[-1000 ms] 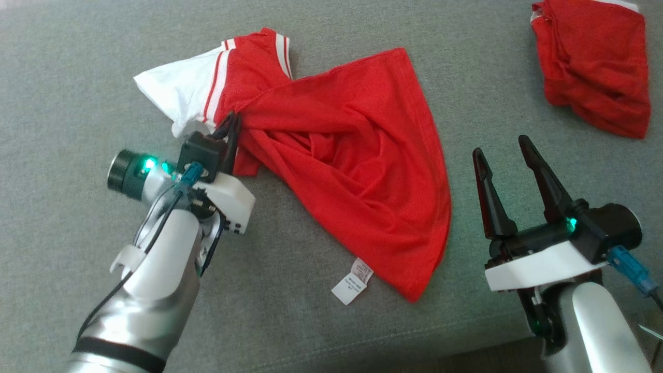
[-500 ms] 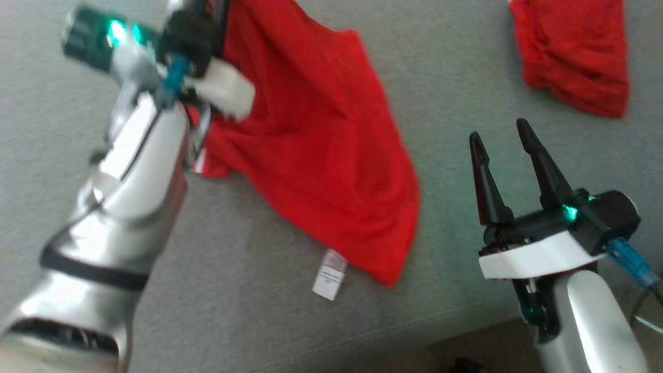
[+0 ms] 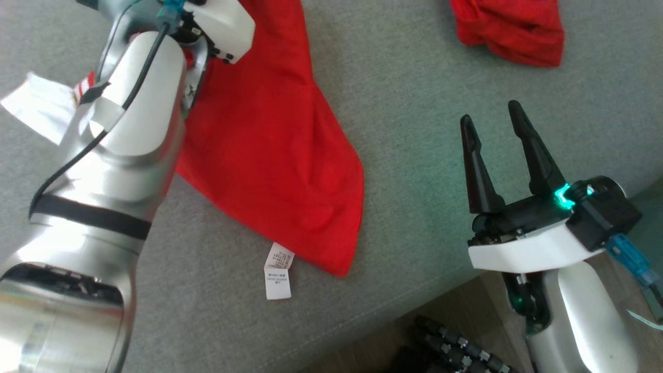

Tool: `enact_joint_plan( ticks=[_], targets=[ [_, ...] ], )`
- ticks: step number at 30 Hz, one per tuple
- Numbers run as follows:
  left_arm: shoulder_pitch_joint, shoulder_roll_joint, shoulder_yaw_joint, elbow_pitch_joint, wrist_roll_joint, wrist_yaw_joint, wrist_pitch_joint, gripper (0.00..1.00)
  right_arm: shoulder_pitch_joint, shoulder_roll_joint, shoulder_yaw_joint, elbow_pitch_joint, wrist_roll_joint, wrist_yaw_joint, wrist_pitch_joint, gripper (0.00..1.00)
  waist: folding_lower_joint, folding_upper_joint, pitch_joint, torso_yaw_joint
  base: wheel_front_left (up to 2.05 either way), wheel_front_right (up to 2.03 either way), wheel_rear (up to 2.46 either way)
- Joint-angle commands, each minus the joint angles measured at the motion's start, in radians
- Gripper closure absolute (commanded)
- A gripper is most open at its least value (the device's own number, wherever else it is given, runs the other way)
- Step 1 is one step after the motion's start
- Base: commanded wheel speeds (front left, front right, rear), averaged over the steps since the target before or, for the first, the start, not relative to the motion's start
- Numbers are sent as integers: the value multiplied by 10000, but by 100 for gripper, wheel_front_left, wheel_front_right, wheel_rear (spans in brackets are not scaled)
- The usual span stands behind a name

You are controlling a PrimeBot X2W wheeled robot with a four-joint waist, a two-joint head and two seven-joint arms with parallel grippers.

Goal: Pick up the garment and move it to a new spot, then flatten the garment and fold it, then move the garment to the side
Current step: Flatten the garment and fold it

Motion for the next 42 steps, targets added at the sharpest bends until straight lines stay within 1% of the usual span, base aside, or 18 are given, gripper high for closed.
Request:
enact_joint_plan(
  ticks=[1, 5, 11, 16, 19, 23, 24, 27, 28, 30, 34, 35, 36, 37, 38, 39, 40, 42],
  targets=[
    [-395, 142, 173, -282, -56, -9, -48, 0, -246, 4, 187, -294, 67, -9, -96, 0, -1, 0, 153, -39, 0, 0, 0],
    [-222, 41, 182, -337, -309, -67, -48, 0, -281, 6, 62, -166, 107, -9, -197, 0, -1, 0, 67, 385, 0, 0, 0],
    [372, -137, 417, -452, -867, 3, -49, 0, -301, 7, -83, -23, -30, -9, -185, 0, -1, 0, -571, 1412, 0, 0, 0],
    [1264, -405, 581, 54, -1559, 9, -9, 0, -139, 8, -239, -37, -220, -9, 60, 0, -1, 0, -1277, 2206, 0, 0, 0],
    [1775, -542, 666, 455, -2021, 123, 235, 0, 34, 8, -328, -116, -311, -9, 253, 0, -1, 0, -1607, 2583, 0, 0, 0],
    [2215, -629, 652, 951, -2451, 377, 761, 0, 139, 8, -280, -276, -340, -9, 475, 0, -1, 0, -1756, 2744, 0, 0, 0],
    [2343, -652, 586, 1123, -2639, 453, 1033, 0, 173, 8, -270, -362, -347, -9, 543, 0, -1, 0, -1768, 2766, 0, 0, 0],
    [2527, -669, 486, 1253, -2956, 644, 1410, 0, 245, 8, -310, -437, -368, -9, 603, 0, -1, 0, -1776, 2782, 0, 0, 0],
    [2587, -671, 449, 1228, -3084, 723, 1481, 0, 276, 8, -331, -452, -373, -9, 618, 0, -1, 0, -1778, 2782, 0, 0, 0],
    [2676, -673, 378, 1183, -3208, 1017, 1524, 0, 333, 8, -364, -478, -376, -9, 629, 0, -1, 0, -1781, 2780, 0, 0, 0],
    [2806, -675, 262, 1253, -3368, 1241, 1631, 0, 367, 8, -299, -472, -334, -9, 623, 0, -1, 0, -1781, 2683, 0, 0, 0],
    [2799, -673, 284, 1294, -3391, 1304, 1589, 6, 348, 8, -257, -456, -314, -9, 621, 0, -1, 0, -1779, 2636, 0, 0, 0],
    [2778, -665, 312, 1339, -3401, 1387, 1528, 27, 335, 8, -228, -443, -294, -9, 616, 0, -1, 0, -1772, 2598, 0, 0, 0],
    [2748, -650, 350, 1371, -3406, 1480, 1430, 56, 326, 8, -212, -436, -278, -9, 610, 0, -1, 0, -1761, 2565, 0, 0, 0],
    [2726, -640, 377, 1400, -3406, 1566, 1327, 96, 326, 8, -214, -432, -272, -9, 603, 0, -1, 0, -1756, 2542, 0, 0, 0],
    [2726, -640, 377, 1400, -3406, 1566, 1327, 96, 326, 8, -214, -432, -272, -9, 603, 0, -1, 0, -1756, 2542, 0, 0, 0],
    [2717, -636, 393, 1444, -3418, 1609, 1265, 100, 338, 8, -228, -428, -275, -9, 598, 0, -1, 0, -1756, 2526, 0, 0, 0],
    [2733, -624, 433, 1537, -3477, 1627, 1158, 100, 390, 8, -282, -415, -304, -9, 588, 0, -1, 0, -1774, 2528, 0, 0, 0]
  ],
)
